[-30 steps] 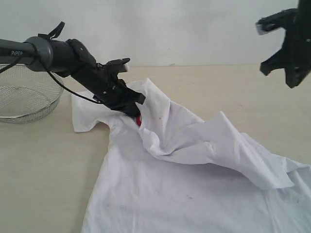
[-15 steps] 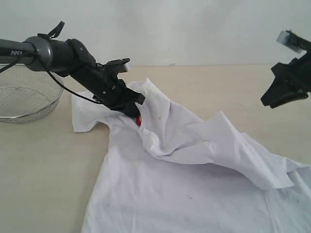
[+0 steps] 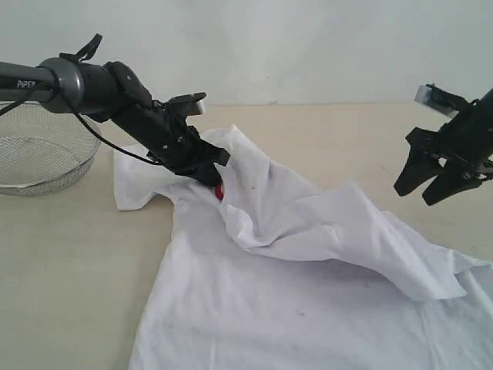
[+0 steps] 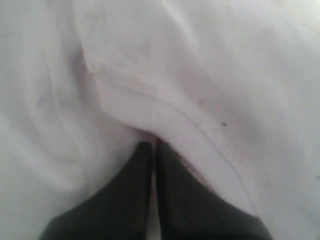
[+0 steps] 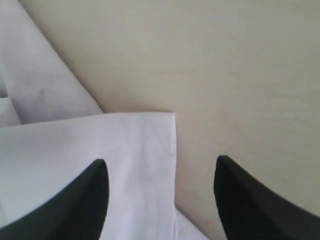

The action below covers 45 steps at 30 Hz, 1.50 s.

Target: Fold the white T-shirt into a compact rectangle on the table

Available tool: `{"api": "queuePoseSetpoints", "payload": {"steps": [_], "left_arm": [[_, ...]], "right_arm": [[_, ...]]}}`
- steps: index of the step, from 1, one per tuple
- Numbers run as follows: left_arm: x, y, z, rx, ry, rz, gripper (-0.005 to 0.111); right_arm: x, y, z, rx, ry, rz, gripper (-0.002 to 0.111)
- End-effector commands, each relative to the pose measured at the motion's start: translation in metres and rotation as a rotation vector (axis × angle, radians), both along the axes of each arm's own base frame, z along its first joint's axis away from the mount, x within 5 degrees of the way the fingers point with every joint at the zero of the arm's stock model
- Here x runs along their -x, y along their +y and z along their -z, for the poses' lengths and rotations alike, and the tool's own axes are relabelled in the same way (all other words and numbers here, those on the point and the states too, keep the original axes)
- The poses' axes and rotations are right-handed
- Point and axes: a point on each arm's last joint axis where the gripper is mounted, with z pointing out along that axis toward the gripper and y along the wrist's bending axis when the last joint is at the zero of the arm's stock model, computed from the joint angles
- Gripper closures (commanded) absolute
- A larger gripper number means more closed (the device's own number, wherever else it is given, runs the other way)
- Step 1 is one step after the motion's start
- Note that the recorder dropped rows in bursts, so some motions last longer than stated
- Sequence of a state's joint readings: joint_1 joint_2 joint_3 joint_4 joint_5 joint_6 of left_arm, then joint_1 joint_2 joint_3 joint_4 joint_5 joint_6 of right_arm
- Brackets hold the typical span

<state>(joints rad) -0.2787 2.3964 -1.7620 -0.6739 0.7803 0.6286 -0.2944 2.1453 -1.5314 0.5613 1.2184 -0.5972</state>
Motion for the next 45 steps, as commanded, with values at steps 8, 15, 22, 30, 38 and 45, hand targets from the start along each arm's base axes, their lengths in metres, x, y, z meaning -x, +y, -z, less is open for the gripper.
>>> {"api": "queuePoseSetpoints", "payload": {"steps": [8, 15, 22, 30, 38, 45], "left_arm": [[0.002, 0.004, 0.005, -0.029, 0.025, 0.02, 0.102], [0.002, 0.004, 0.004, -0.023, 0.02, 0.02, 0.102], [0.002, 0.003, 0.004, -0.016, 0.022, 0.016, 0.102], [0.002, 0.003, 0.004, -0.013, 0.027, 0.017, 0.102], [0.002, 0.003, 0.004, -0.014, 0.025, 0.019, 0.102], [0.002, 0.003, 0.004, -0.014, 0.025, 0.019, 0.102]], "right_arm": [[0.03, 0.03, 0.034, -0.063, 0.139, -0.083, 0.053], [0.022, 0.048, 0.034, -0.072, 0.067, -0.112, 0.053], [0.014, 0.05, 0.024, -0.104, 0.037, -0.102, 0.057], [0.017, 0.049, 0.031, -0.101, 0.075, -0.117, 0.081], [0.018, 0.048, 0.032, -0.088, 0.08, -0.145, 0.081], [0.018, 0.048, 0.032, -0.092, 0.038, -0.213, 0.108]]}}
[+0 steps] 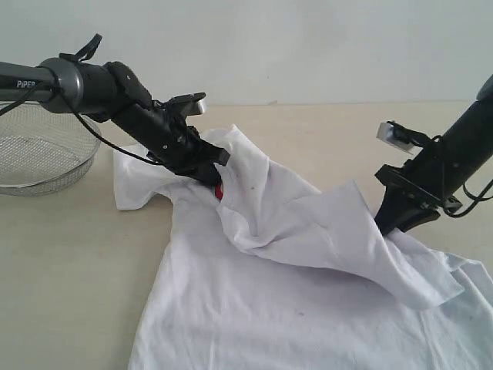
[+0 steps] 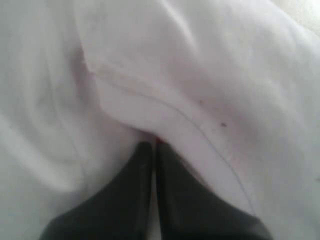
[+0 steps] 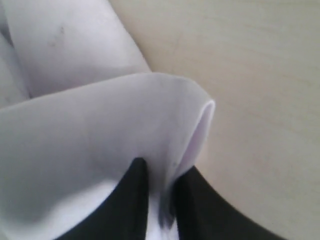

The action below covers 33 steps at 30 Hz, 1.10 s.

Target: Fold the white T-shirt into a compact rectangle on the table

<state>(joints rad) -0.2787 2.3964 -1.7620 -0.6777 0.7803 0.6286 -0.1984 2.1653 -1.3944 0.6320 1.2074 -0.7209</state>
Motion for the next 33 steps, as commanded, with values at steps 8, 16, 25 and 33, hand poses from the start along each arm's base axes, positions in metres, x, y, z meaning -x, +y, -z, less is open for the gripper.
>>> {"api": "queuePoseSetpoints", "payload": {"steps": [8, 16, 25, 33], "left_arm": [[0.002, 0.003, 0.004, -0.017, 0.024, 0.021, 0.102], [0.003, 0.003, 0.004, -0.017, 0.026, 0.022, 0.102], [0.003, 0.003, 0.004, -0.012, 0.036, 0.018, 0.102], [0.003, 0.003, 0.004, -0.012, 0.039, 0.02, 0.102]], "right_arm": [[-0.004, 0.007, -0.023, -0.091, -0.173, -0.093, 0.108], [-0.014, -0.004, -0.083, 0.103, -0.465, 0.052, 0.108], [-0.04, -0.039, -0.088, 0.458, -0.706, 0.292, 0.108], [-0.049, -0.077, -0.1, 0.628, -0.877, 0.464, 0.108]]}}
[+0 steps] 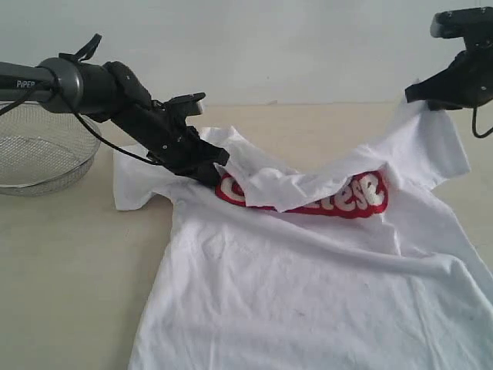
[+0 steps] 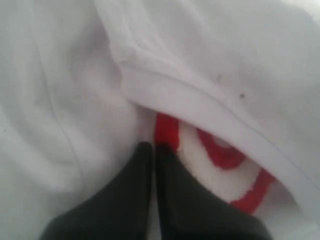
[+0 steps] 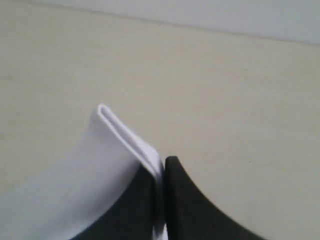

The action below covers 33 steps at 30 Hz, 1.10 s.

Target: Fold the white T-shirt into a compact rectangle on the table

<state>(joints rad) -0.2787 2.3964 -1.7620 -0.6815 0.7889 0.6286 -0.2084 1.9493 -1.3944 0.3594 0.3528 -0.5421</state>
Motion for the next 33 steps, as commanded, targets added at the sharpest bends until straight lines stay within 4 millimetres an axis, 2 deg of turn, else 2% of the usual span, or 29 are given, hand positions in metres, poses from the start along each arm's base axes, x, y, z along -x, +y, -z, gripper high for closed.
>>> {"api": "queuePoseSetpoints", "payload": {"steps": [1, 4, 8, 14, 17, 20, 24, 27, 28, 30, 33], "left_arm": [[0.003, 0.003, 0.004, -0.015, 0.031, 0.018, 0.102], [0.003, 0.003, 0.004, -0.016, 0.029, 0.017, 0.102], [0.003, 0.003, 0.004, -0.016, 0.029, 0.017, 0.102], [0.004, 0.003, 0.004, -0.013, 0.045, 0.016, 0.102], [0.005, 0.003, 0.004, -0.012, 0.056, 0.023, 0.102], [0.005, 0.003, 0.004, -0.011, 0.06, 0.02, 0.102], [0.005, 0.003, 0.004, -0.01, 0.059, 0.01, 0.102], [0.004, 0.003, 0.004, -0.011, 0.051, 0.005, 0.102], [0.003, 0.003, 0.004, -0.011, 0.048, 0.003, 0.102], [0.002, 0.003, 0.004, -0.012, 0.038, -0.003, 0.102], [0.001, 0.003, 0.003, -0.012, 0.03, -0.005, 0.102]], "right_arm": [[-0.001, -0.03, -0.008, 0.046, -0.102, 0.1, 0.108], [-0.001, -0.053, -0.008, 0.044, -0.114, 0.159, 0.108], [-0.008, -0.083, 0.004, 0.004, -0.059, 0.211, 0.108], [-0.026, -0.097, 0.042, 0.002, 0.001, 0.214, 0.108], [-0.029, -0.103, 0.054, 0.005, 0.008, 0.25, 0.108], [-0.026, -0.116, 0.062, 0.002, 0.035, 0.316, 0.108], [-0.014, -0.139, 0.061, 0.017, 0.066, 0.388, 0.108], [-0.008, -0.148, 0.061, 0.015, 0.096, 0.403, 0.108], [-0.008, -0.147, 0.06, 0.014, 0.109, 0.401, 0.106], [-0.007, -0.147, 0.058, 0.006, 0.139, 0.399, 0.096], [-0.007, -0.147, 0.048, -0.008, 0.17, 0.4, 0.069]]}}
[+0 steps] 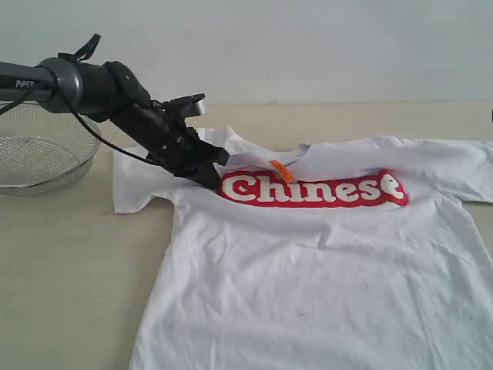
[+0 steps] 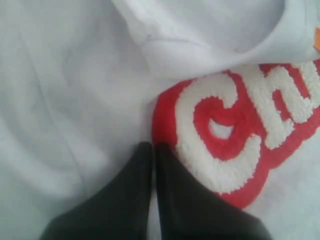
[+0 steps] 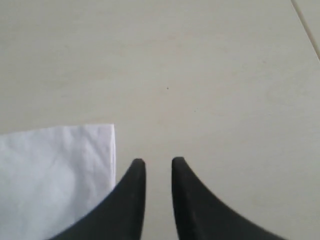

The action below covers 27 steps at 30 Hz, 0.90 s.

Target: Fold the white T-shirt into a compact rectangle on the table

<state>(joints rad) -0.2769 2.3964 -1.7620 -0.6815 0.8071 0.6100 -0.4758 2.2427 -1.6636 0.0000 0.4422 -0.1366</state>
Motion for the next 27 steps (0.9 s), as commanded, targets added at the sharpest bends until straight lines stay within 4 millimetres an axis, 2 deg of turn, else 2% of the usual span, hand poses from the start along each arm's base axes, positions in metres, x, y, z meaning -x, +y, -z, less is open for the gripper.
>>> {"api": "queuePoseSetpoints", "payload": {"steps": [1, 2, 4, 6, 8, 10, 14, 18, 20, 23, 27], "left_arm": [[-0.001, 0.002, 0.002, -0.015, 0.001, 0.002, 0.102], [-0.003, 0.002, 0.0, -0.013, -0.007, 0.002, 0.102], [-0.007, 0.001, -0.006, -0.008, -0.031, 0.003, 0.102], [-0.011, 0.0, -0.012, -0.001, -0.055, 0.003, 0.102], [-0.013, -0.001, -0.017, 0.004, -0.067, 0.005, 0.102], [-0.015, -0.002, -0.02, 0.008, -0.075, 0.005, 0.102], [-0.015, -0.002, -0.022, 0.012, -0.071, 0.007, 0.102], [-0.015, -0.002, -0.022, 0.012, -0.072, 0.006, 0.102], [-0.013, -0.002, -0.022, 0.013, -0.054, 0.017, 0.102], [-0.01, -0.003, -0.021, 0.016, -0.022, 0.038, 0.102], [-0.009, -0.003, -0.021, 0.01, -0.014, 0.048, 0.102]], "right_arm": [[0.0, -0.001, -0.024, -0.012, 0.02, 0.005, 0.063], [0.001, 0.001, -0.032, -0.026, 0.024, 0.007, 0.058], [0.002, 0.009, -0.046, -0.067, 0.036, -0.009, 0.059], [0.0, 0.031, -0.061, -0.11, 0.058, -0.124, 0.076], [-0.003, 0.057, -0.071, -0.163, 0.06, -0.26, 0.105], [-0.011, 0.088, -0.079, -0.232, 0.012, -0.39, 0.107], [-0.026, 0.152, -0.08, -0.236, 0.002, -0.577, 0.107], [-0.039, 0.21, -0.069, -0.216, 0.003, -0.674, 0.107], [-0.046, 0.23, -0.057, -0.205, 0.002, -0.652, 0.107], [-0.052, 0.247, -0.037, -0.203, 0.014, -0.634, 0.107], [-0.056, 0.252, -0.009, -0.226, 0.055, -0.615, 0.107]]}}
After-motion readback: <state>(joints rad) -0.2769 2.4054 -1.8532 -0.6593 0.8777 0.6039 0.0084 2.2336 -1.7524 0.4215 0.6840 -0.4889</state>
